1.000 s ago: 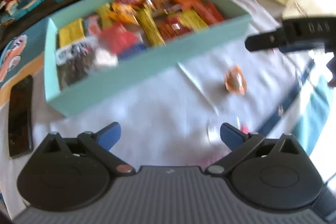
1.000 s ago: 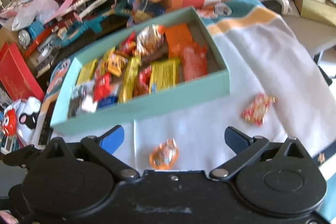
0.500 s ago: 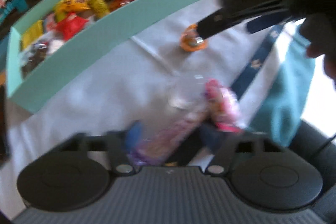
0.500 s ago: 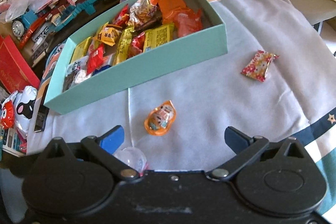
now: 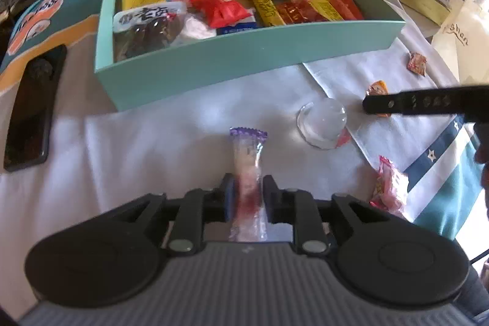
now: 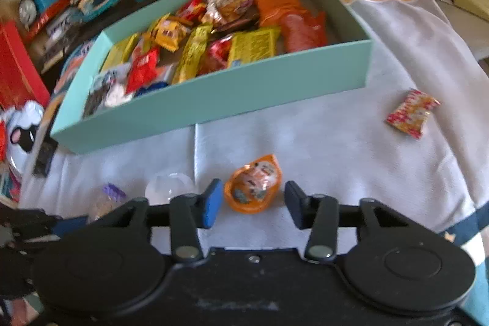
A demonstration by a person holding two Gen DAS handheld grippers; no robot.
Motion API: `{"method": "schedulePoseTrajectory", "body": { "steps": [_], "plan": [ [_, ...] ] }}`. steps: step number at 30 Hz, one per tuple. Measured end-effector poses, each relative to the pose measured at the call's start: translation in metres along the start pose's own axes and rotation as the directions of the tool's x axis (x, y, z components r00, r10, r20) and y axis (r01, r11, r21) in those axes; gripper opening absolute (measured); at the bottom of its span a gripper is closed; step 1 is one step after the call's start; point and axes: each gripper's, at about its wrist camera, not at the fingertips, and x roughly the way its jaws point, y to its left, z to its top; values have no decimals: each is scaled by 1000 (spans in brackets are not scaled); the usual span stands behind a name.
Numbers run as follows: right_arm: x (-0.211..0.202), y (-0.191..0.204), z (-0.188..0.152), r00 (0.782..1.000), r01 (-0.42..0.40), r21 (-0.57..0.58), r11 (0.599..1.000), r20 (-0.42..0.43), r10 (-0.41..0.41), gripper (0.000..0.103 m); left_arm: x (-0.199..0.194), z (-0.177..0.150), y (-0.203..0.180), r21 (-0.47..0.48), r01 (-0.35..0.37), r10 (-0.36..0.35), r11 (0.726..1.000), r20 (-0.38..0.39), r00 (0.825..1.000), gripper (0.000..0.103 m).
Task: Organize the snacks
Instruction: 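Grasp orange egg candy with right tool while left grasps clear candy stick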
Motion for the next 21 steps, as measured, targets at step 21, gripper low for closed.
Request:
{"method": "schedulePoseTrajectory", "body": {
  "steps": [21],
  "plan": [
    [-11,4,-4,998,13,-71,997,64,-9,31,-13,7,-10,5,-28,28,1000,38,999,12]
  ]
}}
